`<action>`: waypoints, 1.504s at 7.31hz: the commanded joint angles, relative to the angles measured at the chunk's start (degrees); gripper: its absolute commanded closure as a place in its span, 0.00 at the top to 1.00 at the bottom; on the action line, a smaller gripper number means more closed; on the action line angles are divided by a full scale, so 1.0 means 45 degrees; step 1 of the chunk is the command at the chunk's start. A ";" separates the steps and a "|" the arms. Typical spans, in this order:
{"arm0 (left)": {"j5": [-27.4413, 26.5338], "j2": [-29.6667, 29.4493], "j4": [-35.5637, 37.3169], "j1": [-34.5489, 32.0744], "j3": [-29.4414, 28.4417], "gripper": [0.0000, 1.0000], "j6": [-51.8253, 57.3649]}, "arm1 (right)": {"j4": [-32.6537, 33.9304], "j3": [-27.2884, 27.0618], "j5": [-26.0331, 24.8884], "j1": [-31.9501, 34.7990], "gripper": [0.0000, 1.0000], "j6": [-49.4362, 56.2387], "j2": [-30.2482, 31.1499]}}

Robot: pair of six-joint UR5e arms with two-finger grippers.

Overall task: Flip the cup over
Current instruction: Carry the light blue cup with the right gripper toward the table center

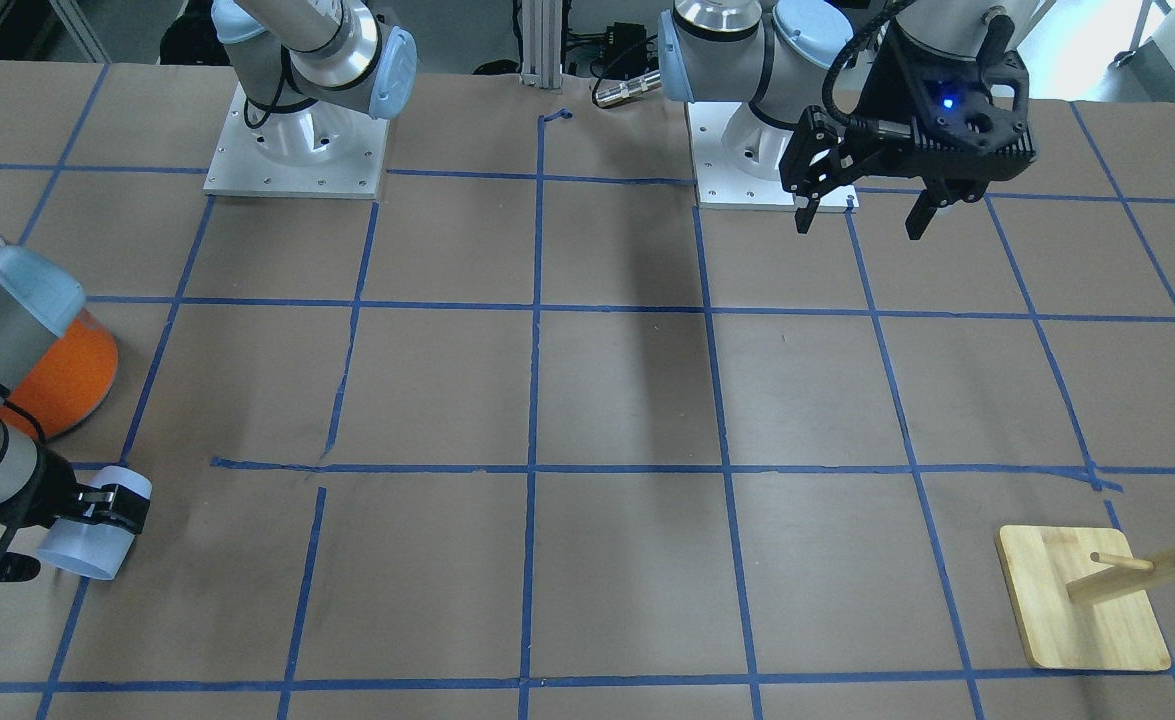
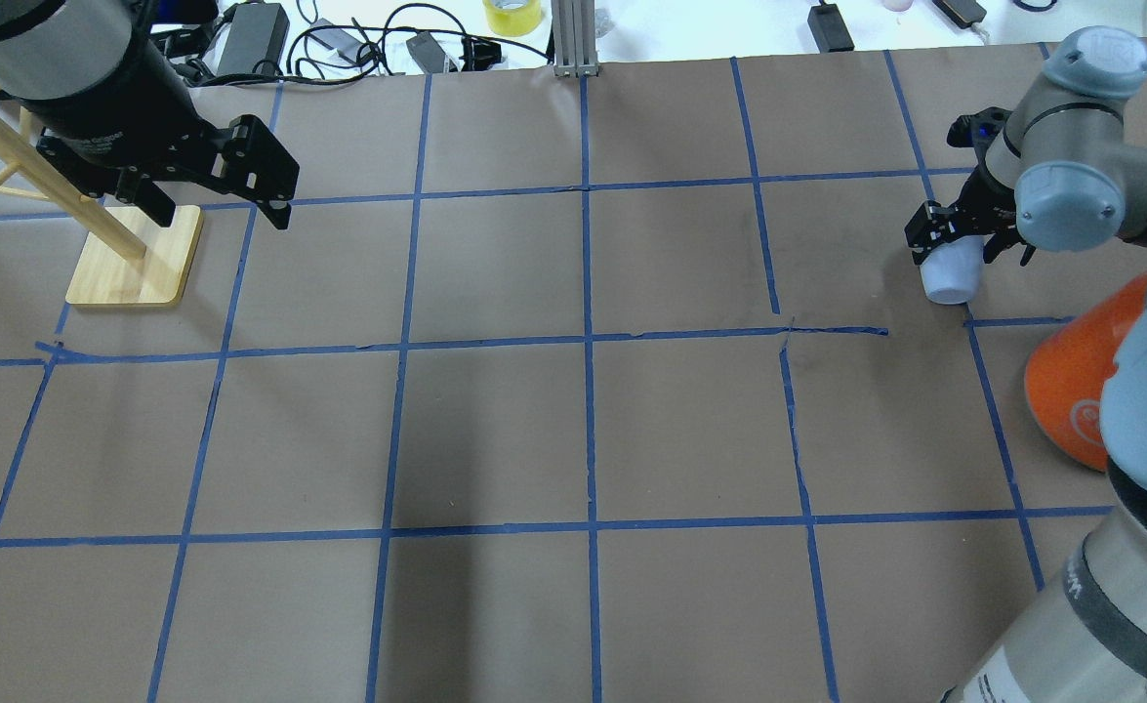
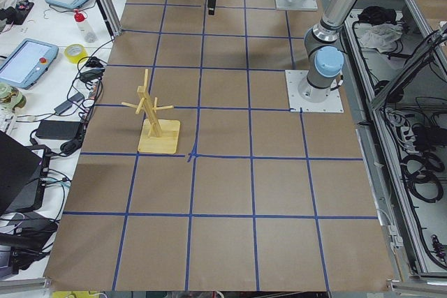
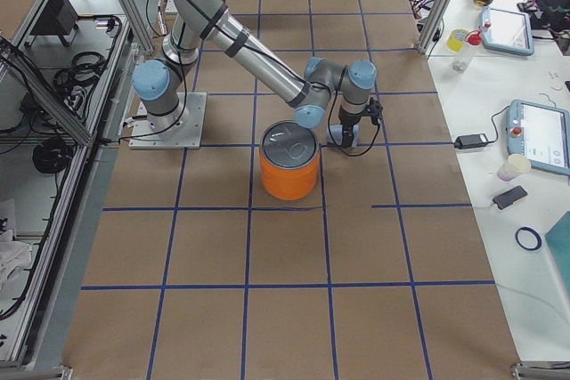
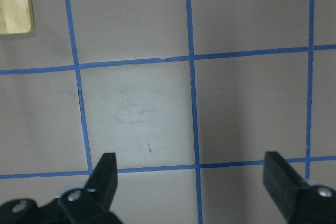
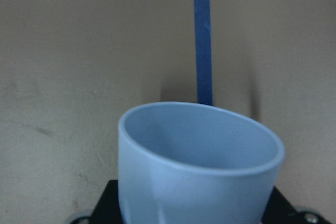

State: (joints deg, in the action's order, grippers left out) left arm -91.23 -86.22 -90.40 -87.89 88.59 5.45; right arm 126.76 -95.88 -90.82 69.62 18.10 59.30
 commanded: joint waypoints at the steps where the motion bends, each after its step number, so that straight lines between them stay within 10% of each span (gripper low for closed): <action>1: 0.0000 0.0000 -0.0009 0.0000 0.0000 1.00 0.0000 | 0.0034 0.0037 0.0103 -0.0002 0.63 -0.0037 0.0043; 8: 0.0000 0.0000 -0.0009 0.0000 0.0000 1.00 0.0000 | 0.0343 -0.0021 0.1412 0.5223 0.62 0.1873 0.1431; 11: 0.0000 0.0000 -0.0009 0.0000 0.0000 1.00 0.0000 | 0.1689 0.0056 0.1645 0.7177 0.62 0.6529 0.0574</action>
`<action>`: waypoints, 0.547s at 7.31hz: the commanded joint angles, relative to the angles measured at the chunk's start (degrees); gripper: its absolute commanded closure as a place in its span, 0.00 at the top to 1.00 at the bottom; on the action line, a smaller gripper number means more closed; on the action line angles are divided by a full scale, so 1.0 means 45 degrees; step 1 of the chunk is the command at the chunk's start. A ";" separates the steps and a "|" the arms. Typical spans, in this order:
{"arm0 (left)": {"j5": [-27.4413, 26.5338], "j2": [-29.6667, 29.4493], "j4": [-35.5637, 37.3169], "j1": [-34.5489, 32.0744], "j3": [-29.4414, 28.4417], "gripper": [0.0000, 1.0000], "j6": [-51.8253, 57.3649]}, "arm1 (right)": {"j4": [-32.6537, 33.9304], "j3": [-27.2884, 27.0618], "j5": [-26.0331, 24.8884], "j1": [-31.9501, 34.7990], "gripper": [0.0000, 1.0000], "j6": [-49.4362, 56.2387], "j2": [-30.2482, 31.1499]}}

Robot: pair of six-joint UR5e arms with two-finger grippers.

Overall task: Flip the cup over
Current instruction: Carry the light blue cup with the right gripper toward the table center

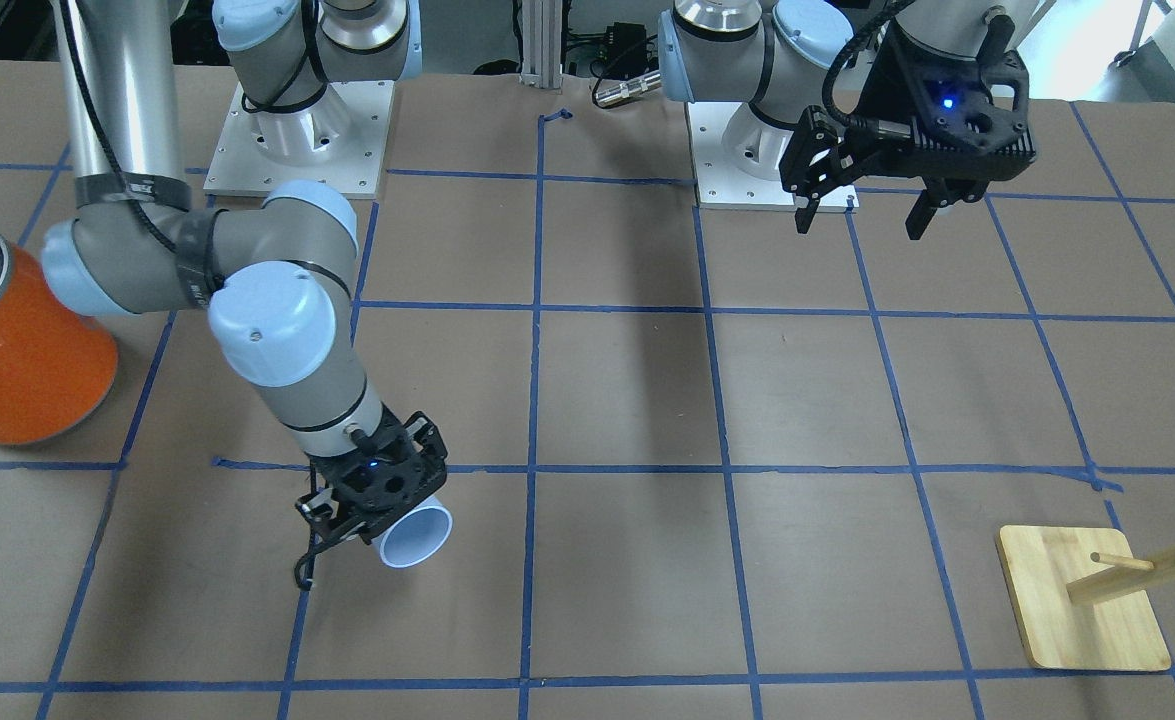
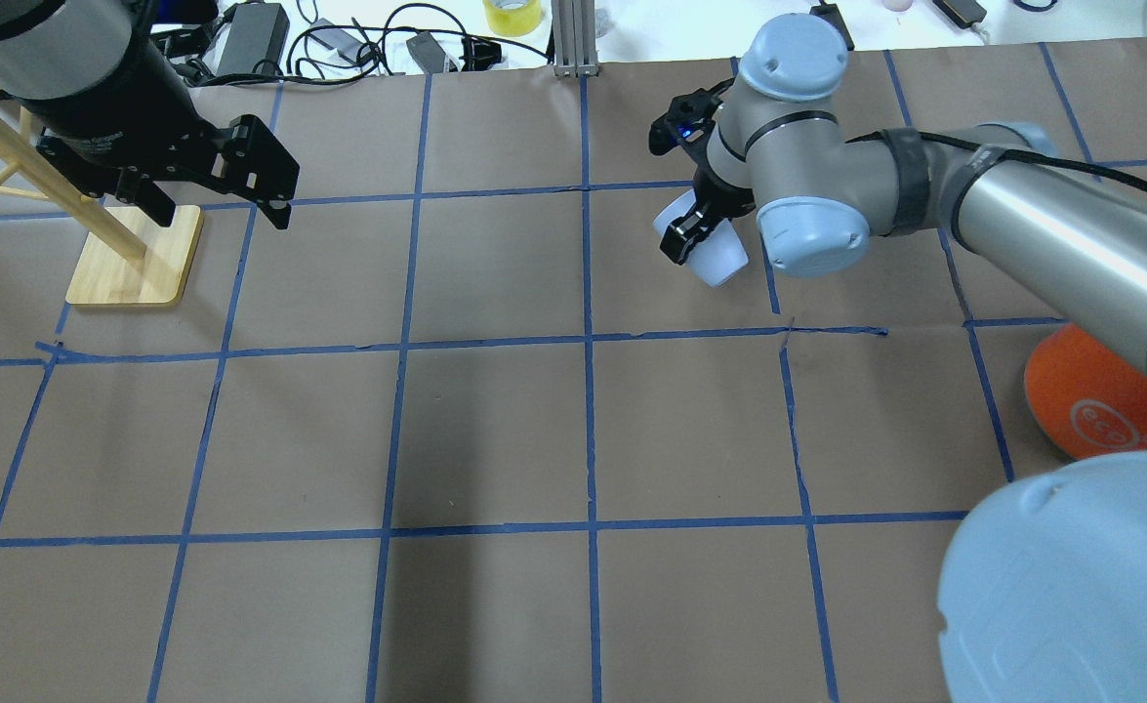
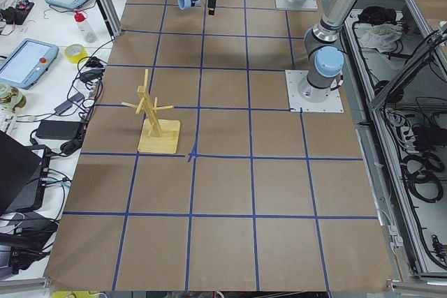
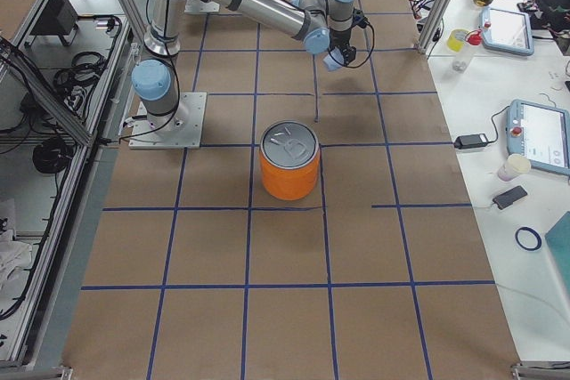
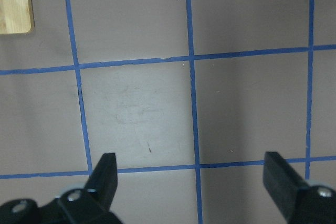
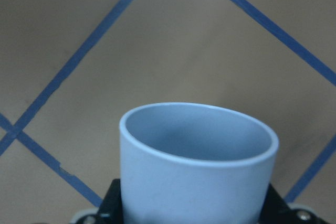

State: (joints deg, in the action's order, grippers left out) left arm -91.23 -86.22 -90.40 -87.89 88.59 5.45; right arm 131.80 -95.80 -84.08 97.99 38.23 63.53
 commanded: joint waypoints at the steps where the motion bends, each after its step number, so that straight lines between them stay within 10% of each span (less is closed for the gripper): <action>1: 0.0000 0.0000 0.0010 0.0000 0.0000 1.00 0.0000 | 0.0787 0.0077 -0.0025 0.1712 0.62 0.3521 -0.0581; 4: 0.0000 0.0000 -0.0009 0.0000 0.0000 1.00 0.0000 | 0.1903 0.0175 -0.0980 0.3043 0.60 0.7435 -0.1110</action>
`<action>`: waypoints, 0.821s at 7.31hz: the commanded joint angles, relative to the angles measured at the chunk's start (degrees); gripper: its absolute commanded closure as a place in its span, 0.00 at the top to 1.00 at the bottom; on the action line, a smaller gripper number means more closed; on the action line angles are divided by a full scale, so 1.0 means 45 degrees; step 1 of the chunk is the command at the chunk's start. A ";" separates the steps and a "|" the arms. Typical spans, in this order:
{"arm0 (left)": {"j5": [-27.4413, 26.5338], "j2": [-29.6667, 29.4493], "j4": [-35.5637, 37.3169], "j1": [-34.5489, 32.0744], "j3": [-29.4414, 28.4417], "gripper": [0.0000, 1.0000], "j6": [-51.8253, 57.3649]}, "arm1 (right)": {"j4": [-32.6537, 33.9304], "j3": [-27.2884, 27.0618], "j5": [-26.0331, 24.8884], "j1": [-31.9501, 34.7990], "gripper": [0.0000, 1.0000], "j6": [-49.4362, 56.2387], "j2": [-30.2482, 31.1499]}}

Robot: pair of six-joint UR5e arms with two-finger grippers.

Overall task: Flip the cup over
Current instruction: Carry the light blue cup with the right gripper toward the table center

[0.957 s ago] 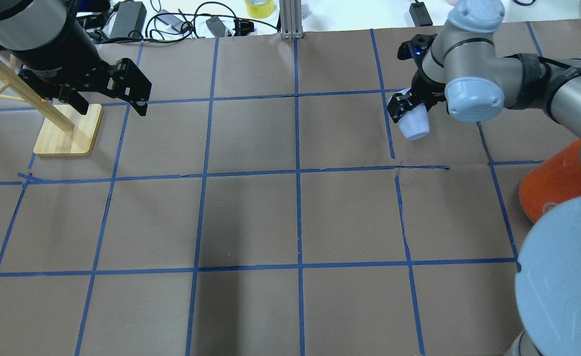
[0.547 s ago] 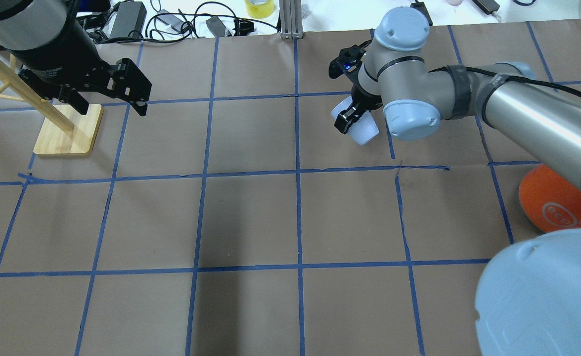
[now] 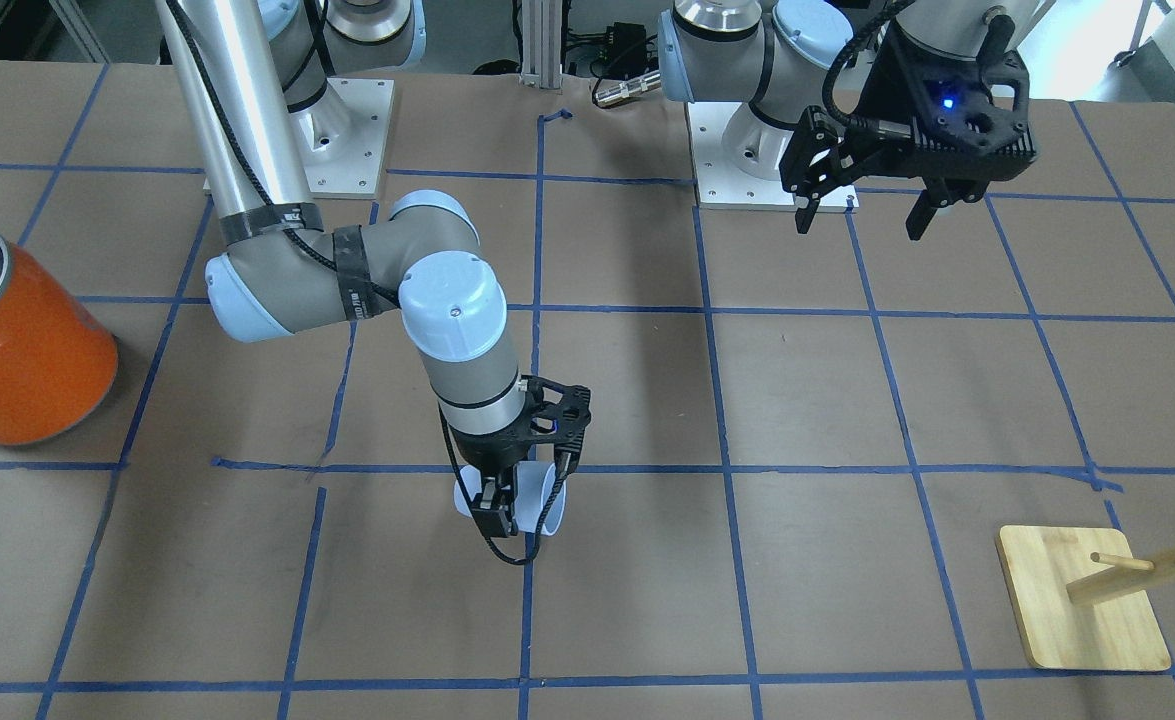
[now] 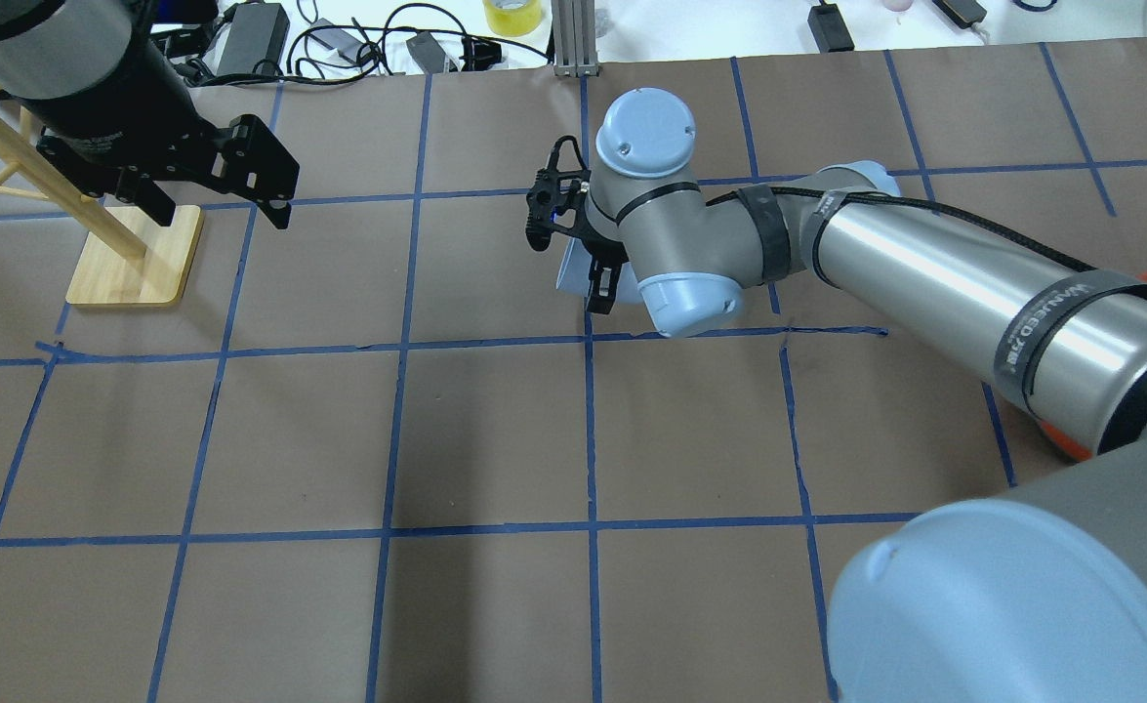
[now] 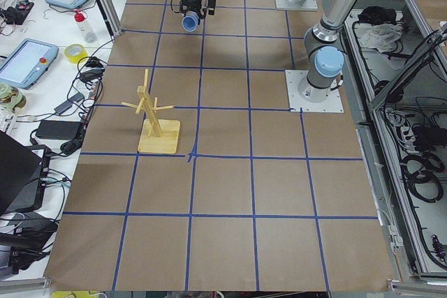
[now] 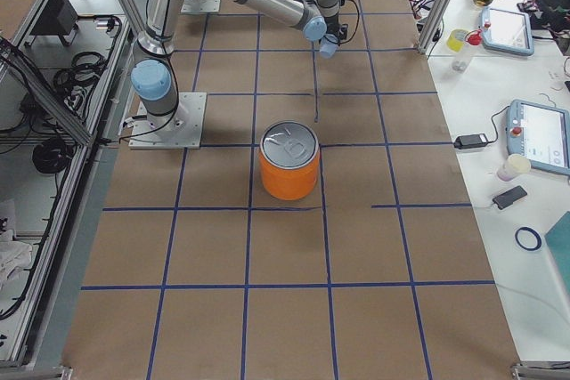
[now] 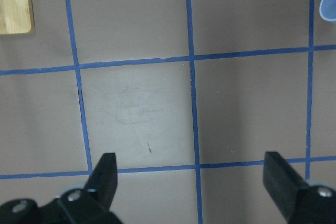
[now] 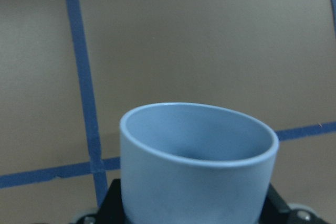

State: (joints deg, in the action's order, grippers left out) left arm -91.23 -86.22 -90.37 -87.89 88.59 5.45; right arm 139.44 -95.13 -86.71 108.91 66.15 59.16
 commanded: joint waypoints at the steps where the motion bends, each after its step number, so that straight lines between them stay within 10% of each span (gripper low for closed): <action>1: 0.0000 0.0000 0.0004 0.0000 0.0000 1.00 0.0000 | 0.0088 0.0124 -0.0806 0.1028 0.56 0.2281 -0.0120; 6: 0.0000 0.0000 -0.0016 0.0000 0.0000 1.00 0.0000 | -0.0010 0.1121 -0.0966 0.1443 0.66 0.2350 -0.1291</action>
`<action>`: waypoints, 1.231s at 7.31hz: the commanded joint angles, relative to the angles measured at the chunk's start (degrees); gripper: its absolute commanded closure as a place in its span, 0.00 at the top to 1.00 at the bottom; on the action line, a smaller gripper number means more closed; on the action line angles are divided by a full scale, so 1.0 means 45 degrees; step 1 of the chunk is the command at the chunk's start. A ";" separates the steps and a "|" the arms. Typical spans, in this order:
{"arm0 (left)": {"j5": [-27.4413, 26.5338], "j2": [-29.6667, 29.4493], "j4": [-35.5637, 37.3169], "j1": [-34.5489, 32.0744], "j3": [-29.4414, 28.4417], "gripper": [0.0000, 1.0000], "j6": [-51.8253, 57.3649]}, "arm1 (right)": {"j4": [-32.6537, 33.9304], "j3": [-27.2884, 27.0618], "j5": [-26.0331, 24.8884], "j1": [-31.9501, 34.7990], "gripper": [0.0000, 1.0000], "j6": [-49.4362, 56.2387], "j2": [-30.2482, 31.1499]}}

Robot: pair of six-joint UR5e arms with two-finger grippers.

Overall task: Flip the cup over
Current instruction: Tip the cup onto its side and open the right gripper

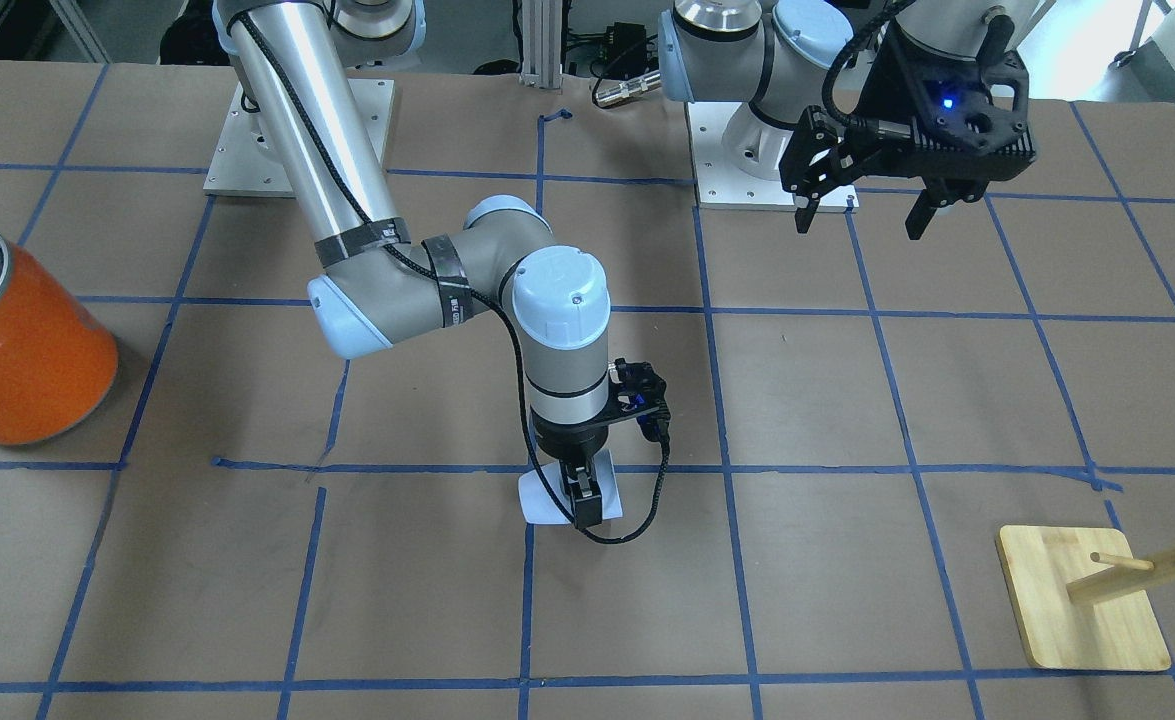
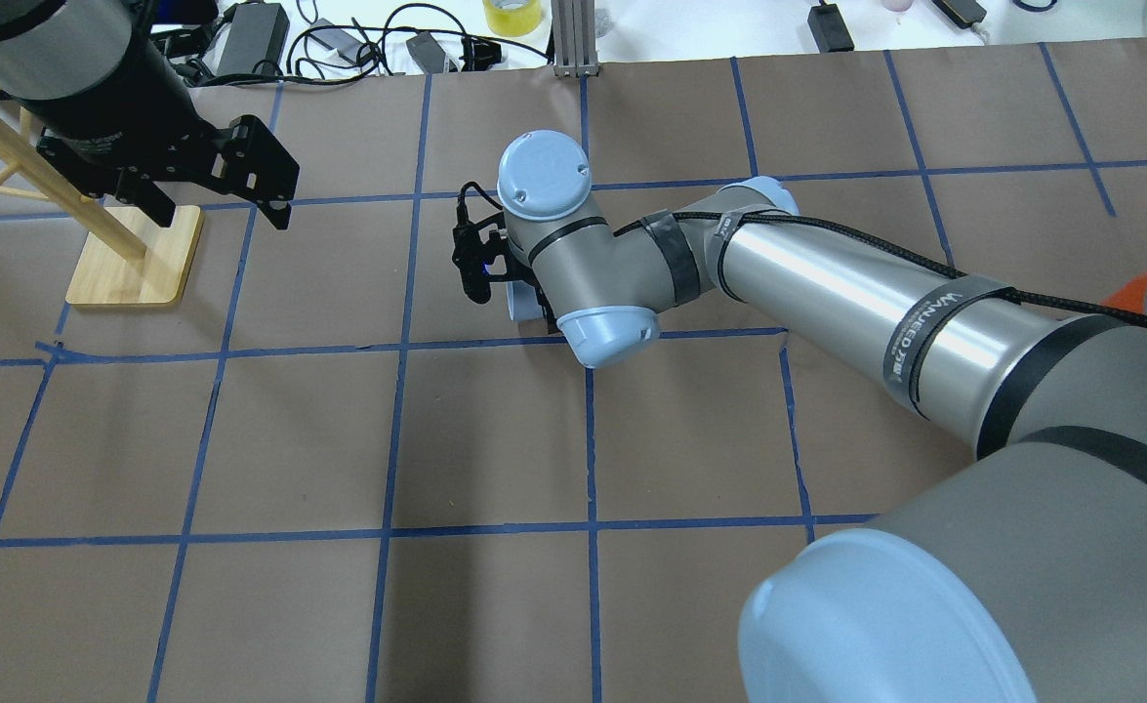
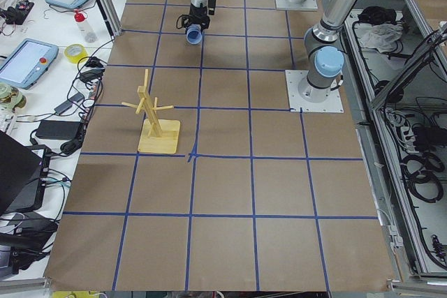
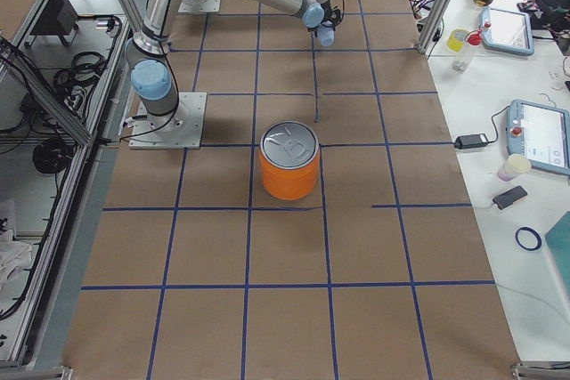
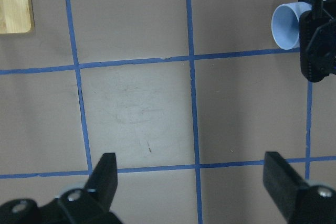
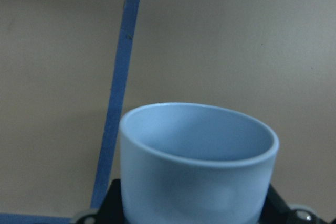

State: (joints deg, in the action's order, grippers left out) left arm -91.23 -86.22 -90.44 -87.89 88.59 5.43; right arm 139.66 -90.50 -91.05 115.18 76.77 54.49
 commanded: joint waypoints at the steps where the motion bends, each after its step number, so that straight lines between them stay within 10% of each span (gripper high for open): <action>1: 0.0000 0.0000 0.0019 0.0000 0.0000 1.00 -0.0014 | -0.0135 -0.0063 0.0018 0.0049 0.67 -0.0009 -0.0137; 2: 0.0000 0.0000 0.0019 0.0000 0.0000 1.00 -0.0015 | -0.0252 -0.0083 0.0018 0.0049 0.72 -0.0009 -0.0136; 3: 0.0000 0.0000 0.0019 0.0000 0.0000 1.00 0.0005 | -0.0253 -0.0084 -0.0001 0.0049 1.00 0.0011 -0.0116; 6: 0.0000 0.0000 -0.0001 0.0000 0.0000 1.00 -0.0015 | -0.1202 -0.0103 0.0116 0.0009 1.00 -0.0008 0.0523; 9: 0.0038 0.0058 0.0000 0.0000 0.0058 1.00 0.0179 | -0.4677 -0.0123 0.0155 -0.0282 1.00 -0.0454 0.3915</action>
State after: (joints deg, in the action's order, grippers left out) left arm -91.20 -86.15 -90.40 -87.89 88.65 5.63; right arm 124.89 -91.04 -90.41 114.60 76.13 65.32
